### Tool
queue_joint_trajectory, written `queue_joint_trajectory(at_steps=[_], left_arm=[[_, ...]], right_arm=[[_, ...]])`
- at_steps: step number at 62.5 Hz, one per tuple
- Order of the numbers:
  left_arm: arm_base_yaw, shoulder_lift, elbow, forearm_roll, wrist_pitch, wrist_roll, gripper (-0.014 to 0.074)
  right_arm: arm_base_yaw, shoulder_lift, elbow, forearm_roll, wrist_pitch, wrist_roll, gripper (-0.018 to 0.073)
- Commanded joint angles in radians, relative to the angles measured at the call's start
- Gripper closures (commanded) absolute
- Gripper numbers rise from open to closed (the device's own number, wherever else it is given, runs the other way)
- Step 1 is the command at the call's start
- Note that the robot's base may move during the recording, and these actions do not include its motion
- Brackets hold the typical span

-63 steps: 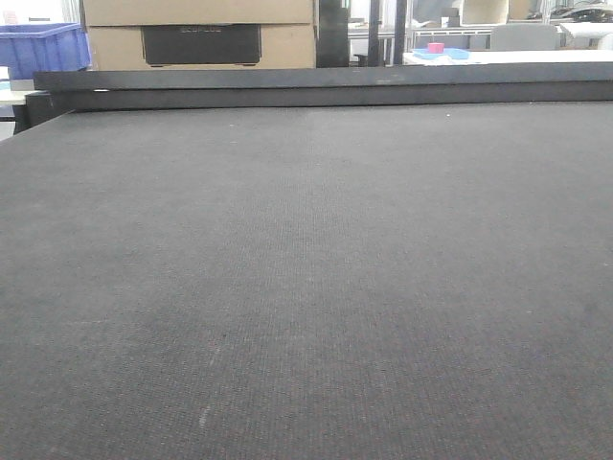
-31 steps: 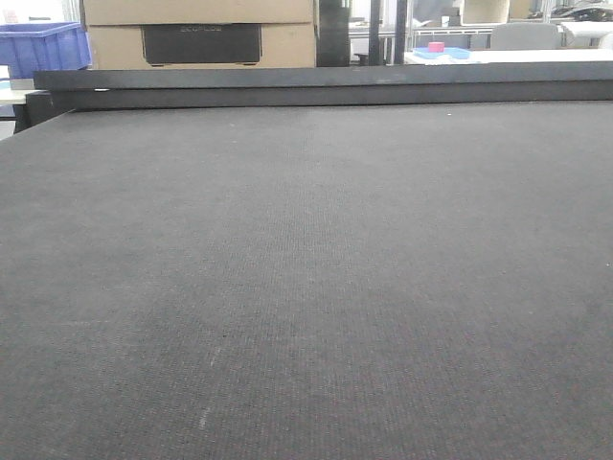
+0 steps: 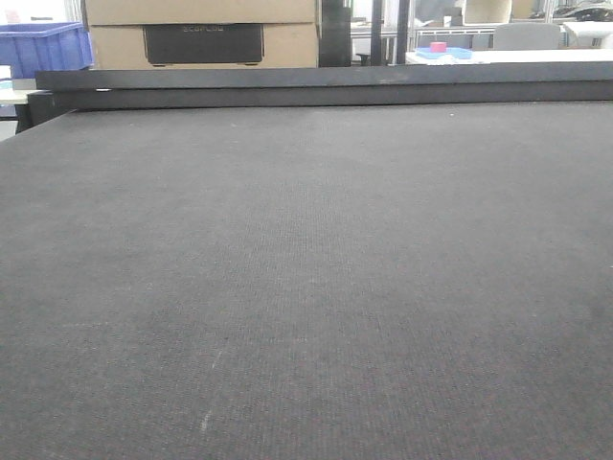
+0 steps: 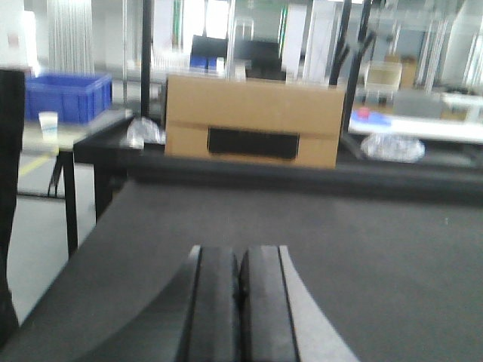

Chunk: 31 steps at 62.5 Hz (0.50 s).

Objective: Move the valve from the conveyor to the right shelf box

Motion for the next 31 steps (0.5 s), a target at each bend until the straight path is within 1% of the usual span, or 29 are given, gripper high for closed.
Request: queue_joint_trajectory(at_steps=[1,7,11,18,23,27,31], left_arm=[[-0.006,0.108,-0.081,-0.008,0.102,0.002,0.0707],[-0.006,0.242,-0.17,-0.008,0.227,0.002,0.0707],[-0.006,0.334,-0.228,-0.008,0.335,0.002,0.0707],[-0.006,0.491,-0.315,-0.008,0.465,0.002,0.0707],[-0.006,0.573,-0.366,-0.008,0.511,0.002,0.0707],[-0.006,0.641,-0.393,-0.008,0.511,0.002,0.0707],[-0.006,0.685,-0.409,-0.008,0.511,0.002,0.0707]], right_arm=[[-0.002,0.13,-0.081,-0.002,0.12,-0.006,0.0727],[-0.002,0.27,-0.147,-0.002,0.178,-0.006,0.0727],[-0.002,0.363,-0.199,-0.002,0.234,-0.006,0.0727],[-0.002,0.513,-0.311,-0.002,0.404,-0.006,0.0727],[-0.002,0.624,-0.398,-0.002,0.547,-0.006,0.0727],[-0.002,0.699,-0.45,-0.002,0.626,-0.006,0.0727],[-0.002,0.761,-0.492,-0.002,0.675,-0.006,0.0727]])
